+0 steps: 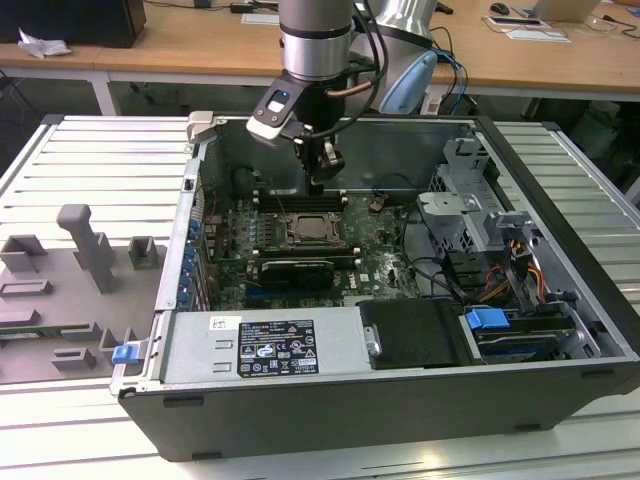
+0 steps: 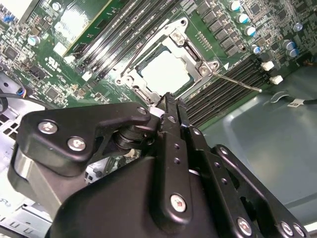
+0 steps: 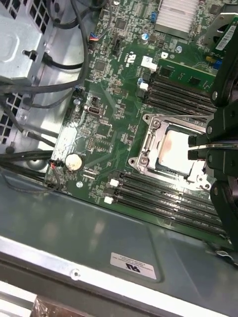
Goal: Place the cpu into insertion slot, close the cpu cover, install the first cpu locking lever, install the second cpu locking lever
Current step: 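Install the first cpu locking lever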
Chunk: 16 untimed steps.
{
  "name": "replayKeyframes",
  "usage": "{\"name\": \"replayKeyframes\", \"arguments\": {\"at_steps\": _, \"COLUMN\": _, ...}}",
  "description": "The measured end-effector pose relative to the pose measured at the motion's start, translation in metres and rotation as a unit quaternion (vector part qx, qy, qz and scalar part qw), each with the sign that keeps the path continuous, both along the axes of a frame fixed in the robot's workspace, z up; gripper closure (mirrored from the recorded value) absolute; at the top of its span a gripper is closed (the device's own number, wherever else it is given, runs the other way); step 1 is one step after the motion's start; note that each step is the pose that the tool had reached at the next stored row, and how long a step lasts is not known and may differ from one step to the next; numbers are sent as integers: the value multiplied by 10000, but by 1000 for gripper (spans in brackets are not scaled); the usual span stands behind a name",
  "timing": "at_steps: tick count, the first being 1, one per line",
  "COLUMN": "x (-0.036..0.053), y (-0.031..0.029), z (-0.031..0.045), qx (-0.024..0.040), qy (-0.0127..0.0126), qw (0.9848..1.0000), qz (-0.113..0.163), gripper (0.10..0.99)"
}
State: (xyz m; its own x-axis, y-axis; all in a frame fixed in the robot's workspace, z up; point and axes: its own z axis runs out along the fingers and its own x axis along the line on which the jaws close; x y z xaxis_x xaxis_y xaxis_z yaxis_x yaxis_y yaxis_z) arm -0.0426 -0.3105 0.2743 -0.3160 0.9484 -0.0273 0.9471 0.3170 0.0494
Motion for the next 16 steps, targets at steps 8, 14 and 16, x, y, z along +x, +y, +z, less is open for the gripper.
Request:
{"name": "replayKeyframes", "arguments": {"at_steps": 8, "x": 0, "y": 0, "z": 0, "qx": 0, "qy": 0, "qw": 9995, "qz": 327, "gripper": 925}}
{"name": "replayKeyframes", "arguments": {"at_steps": 14, "x": 0, "y": 0, "z": 0, "qx": 0, "qy": 0, "qw": 9981, "qz": 611, "gripper": 925}}
{"name": "replayKeyframes", "arguments": {"at_steps": 16, "x": 0, "y": 0, "z": 0, "qx": 0, "qy": 0, "qw": 9976, "qz": 693, "gripper": 925}}
